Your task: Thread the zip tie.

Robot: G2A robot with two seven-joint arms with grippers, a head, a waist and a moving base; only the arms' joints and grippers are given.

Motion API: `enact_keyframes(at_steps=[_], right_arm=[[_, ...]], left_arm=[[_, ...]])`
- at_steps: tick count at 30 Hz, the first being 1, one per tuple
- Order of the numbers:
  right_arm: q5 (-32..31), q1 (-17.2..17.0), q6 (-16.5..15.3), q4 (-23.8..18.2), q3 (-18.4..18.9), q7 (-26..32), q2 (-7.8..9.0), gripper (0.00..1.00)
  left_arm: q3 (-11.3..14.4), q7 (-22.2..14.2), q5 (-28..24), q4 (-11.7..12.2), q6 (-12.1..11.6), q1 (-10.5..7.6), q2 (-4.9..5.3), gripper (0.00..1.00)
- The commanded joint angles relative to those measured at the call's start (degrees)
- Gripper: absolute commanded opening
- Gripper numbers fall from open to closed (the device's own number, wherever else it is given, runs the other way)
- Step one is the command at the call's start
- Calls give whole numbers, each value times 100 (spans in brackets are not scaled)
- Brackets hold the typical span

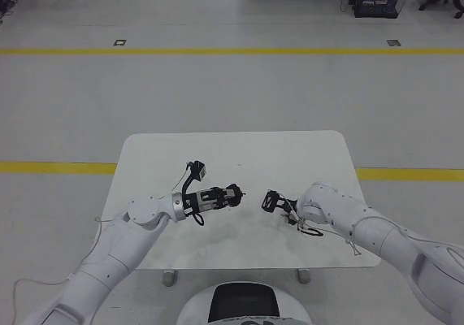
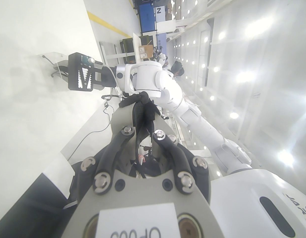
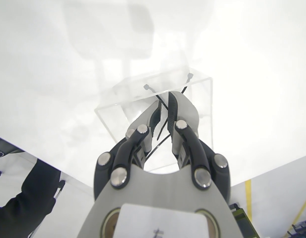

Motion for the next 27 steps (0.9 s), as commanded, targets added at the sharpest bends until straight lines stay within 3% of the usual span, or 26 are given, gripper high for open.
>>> enact_keyframes(at_steps=[1, 6, 22, 24, 27], right_arm=[[1, 3, 0, 5, 0, 0, 5, 10], [23, 30, 0, -18, 0, -8, 35, 0], [42, 63, 0, -266, 0, -83, 217, 0], [37, 54, 0, -291, 0, -71, 220, 8], [76, 59, 0, -262, 0, -29, 202, 10]], left_arm=[[0, 0, 0, 0, 0, 0, 0, 0], [0, 0, 0, 0, 0, 0, 0, 0], [0, 0, 0, 0, 0, 0, 0, 0], [0, 0, 0, 0, 0, 0, 0, 0], [0, 0, 0, 0, 0, 0, 0, 0]])
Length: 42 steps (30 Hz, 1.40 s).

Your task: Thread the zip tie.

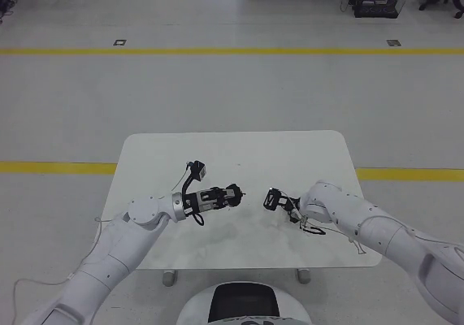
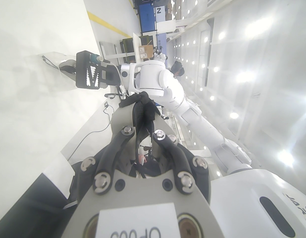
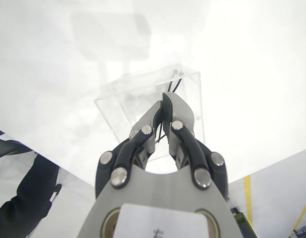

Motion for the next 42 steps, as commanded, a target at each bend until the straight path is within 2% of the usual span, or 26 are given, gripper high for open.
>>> enact_keyframes(at_steps=[1, 19, 24, 42], right_arm=[[21, 6, 0, 23, 0, 28, -17, 11], [69, 45, 0, 347, 0, 36, -192, 9], [87, 59, 0, 442, 0, -36, -235, 5], [103, 56, 0, 611, 0, -23, -345, 7]], left_arm=[[0, 0, 0, 0, 0, 0, 0, 0], [0, 0, 0, 0, 0, 0, 0, 0], [0, 0, 0, 0, 0, 0, 0, 0], [0, 0, 0, 0, 0, 0, 0, 0]])
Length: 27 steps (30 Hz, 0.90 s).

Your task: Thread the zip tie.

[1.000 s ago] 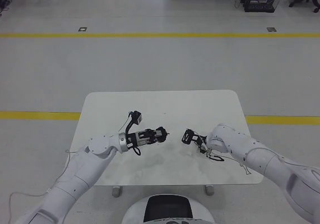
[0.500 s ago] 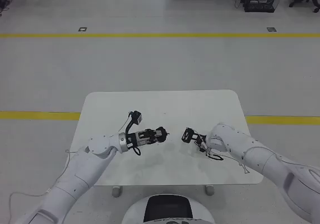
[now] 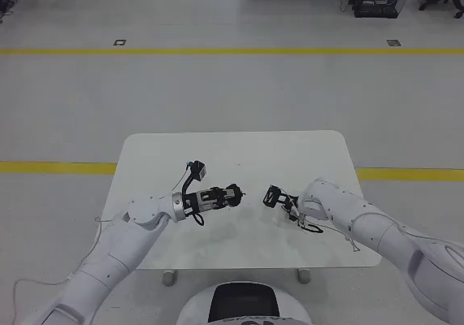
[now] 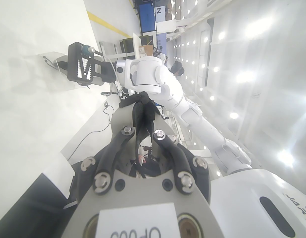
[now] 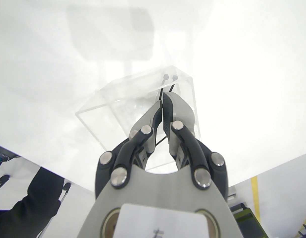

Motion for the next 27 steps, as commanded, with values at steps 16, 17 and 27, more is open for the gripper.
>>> enact_keyframes(at_steps=[16, 17, 27], right_arm=[[2, -2, 0, 19, 0, 43, -14, 10], [-2, -2, 0, 23, 0, 58, -19, 9], [-21, -16, 0, 116, 0, 220, -112, 7]], left_arm=[[0, 0, 0, 0, 0, 0, 0, 0], [0, 0, 0, 0, 0, 0, 0, 0], [0, 0, 0, 0, 0, 0, 0, 0]])
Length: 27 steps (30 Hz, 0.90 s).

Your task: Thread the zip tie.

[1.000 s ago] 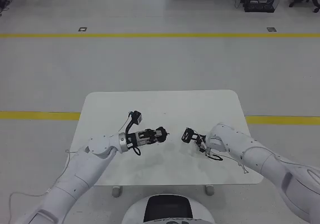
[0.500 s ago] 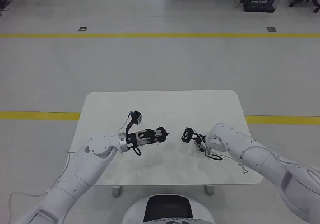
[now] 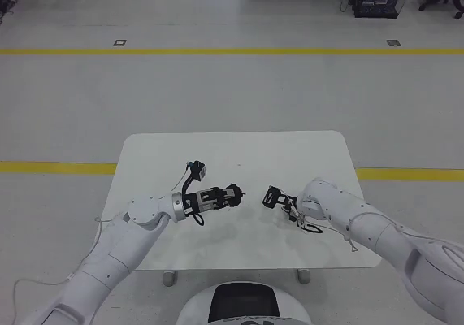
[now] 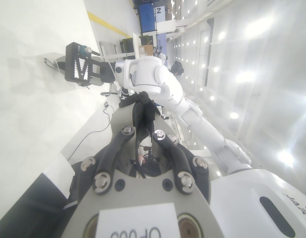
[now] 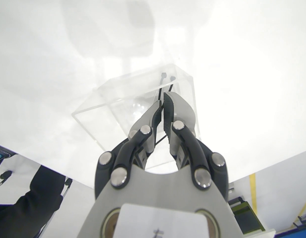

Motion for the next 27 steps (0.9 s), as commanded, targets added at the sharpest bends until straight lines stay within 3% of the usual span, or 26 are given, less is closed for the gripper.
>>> enact_keyframes(at_steps=[1, 3, 11, 27], right_arm=[[1, -1, 0, 22, 0, 11, -17, 6], [6, 2, 0, 51, 0, 13, -32, 0], [8, 67, 0, 50, 0, -125, 2, 0], [123, 90, 0, -449, 0, -230, 340, 0]], left_arm=[[0, 0, 0, 0, 0, 0, 0, 0], [0, 0, 0, 0, 0, 0, 0, 0], [0, 0, 0, 0, 0, 0, 0, 0], [0, 0, 0, 0, 0, 0, 0, 0]])
